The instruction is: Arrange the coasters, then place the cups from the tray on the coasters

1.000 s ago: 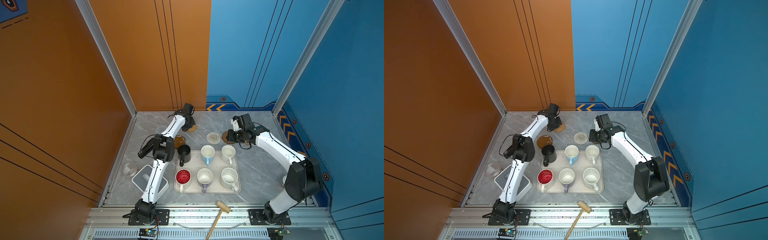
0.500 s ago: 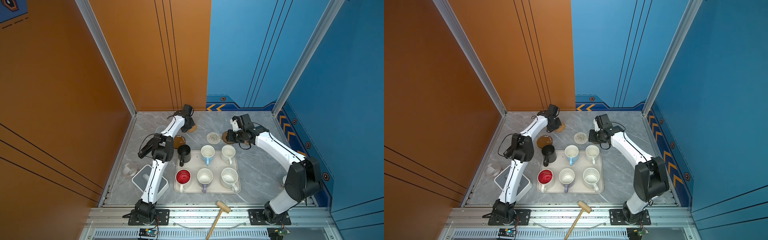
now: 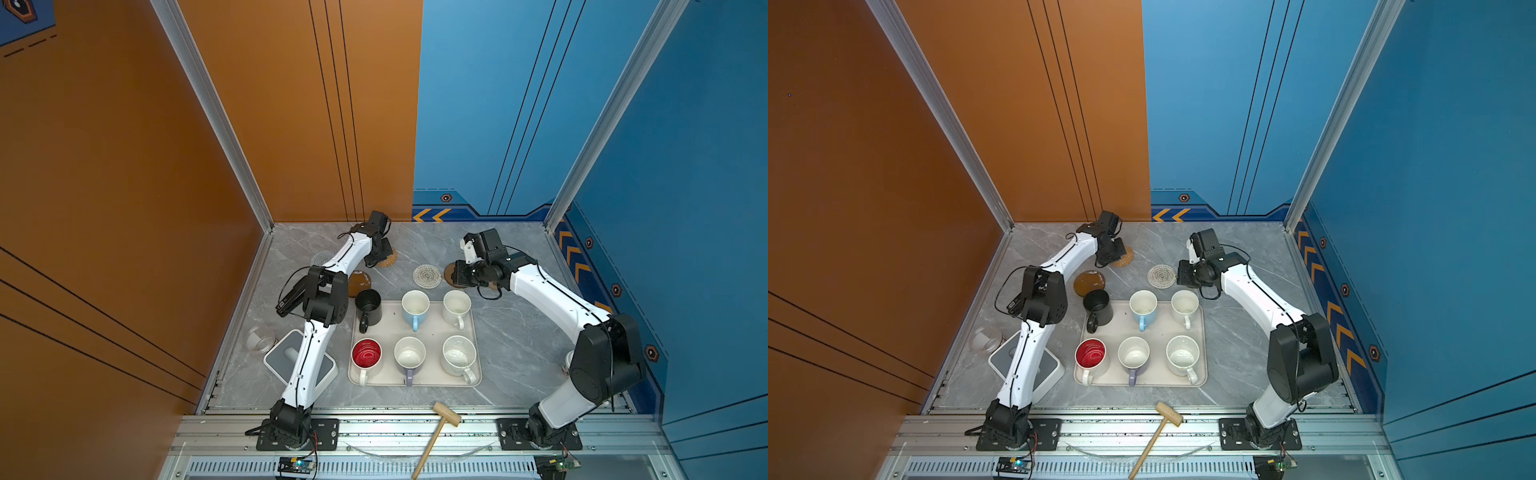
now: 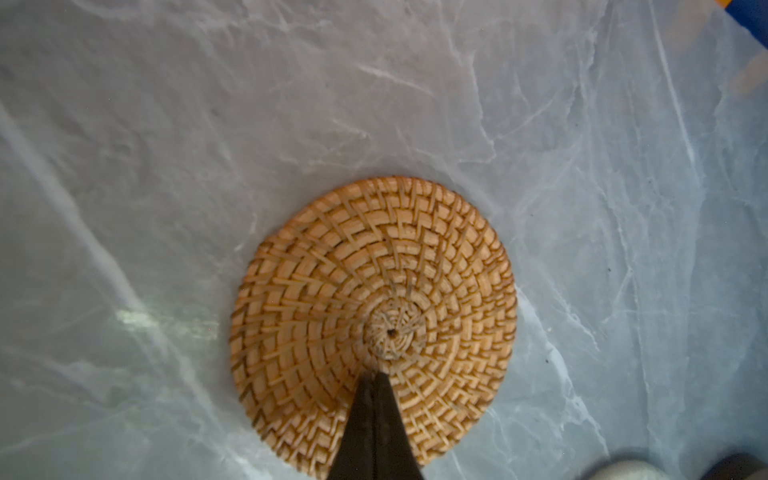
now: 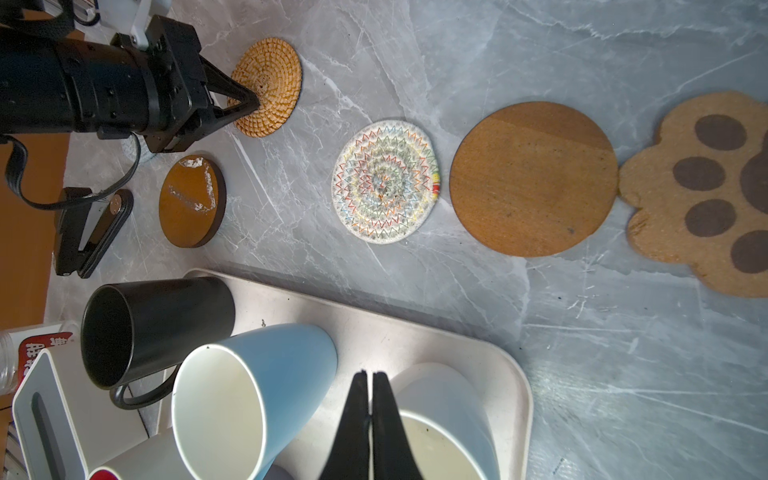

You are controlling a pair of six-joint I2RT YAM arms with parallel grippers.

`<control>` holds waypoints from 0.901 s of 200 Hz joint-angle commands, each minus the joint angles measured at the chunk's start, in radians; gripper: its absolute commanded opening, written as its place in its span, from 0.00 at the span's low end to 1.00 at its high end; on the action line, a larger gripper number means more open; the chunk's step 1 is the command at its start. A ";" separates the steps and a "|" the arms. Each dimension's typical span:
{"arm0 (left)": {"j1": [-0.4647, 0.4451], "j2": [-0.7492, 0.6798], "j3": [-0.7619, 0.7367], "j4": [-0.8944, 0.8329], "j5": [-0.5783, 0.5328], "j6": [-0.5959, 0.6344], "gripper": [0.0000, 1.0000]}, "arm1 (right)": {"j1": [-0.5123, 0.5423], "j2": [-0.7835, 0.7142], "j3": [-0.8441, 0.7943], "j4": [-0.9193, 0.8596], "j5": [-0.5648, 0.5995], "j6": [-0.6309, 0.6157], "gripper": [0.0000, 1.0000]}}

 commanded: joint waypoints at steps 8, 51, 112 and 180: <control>-0.026 -0.006 -0.080 -0.104 0.053 0.025 0.00 | 0.008 -0.040 -0.010 0.010 -0.009 0.015 0.00; -0.045 -0.031 -0.128 -0.105 0.060 0.051 0.00 | 0.017 -0.043 -0.016 0.018 -0.009 0.018 0.00; -0.076 -0.065 -0.219 -0.105 0.078 0.068 0.00 | 0.023 -0.050 -0.029 0.028 -0.008 0.023 0.00; -0.105 -0.112 -0.290 -0.103 0.058 0.064 0.00 | 0.026 -0.048 -0.054 0.060 -0.015 0.038 0.00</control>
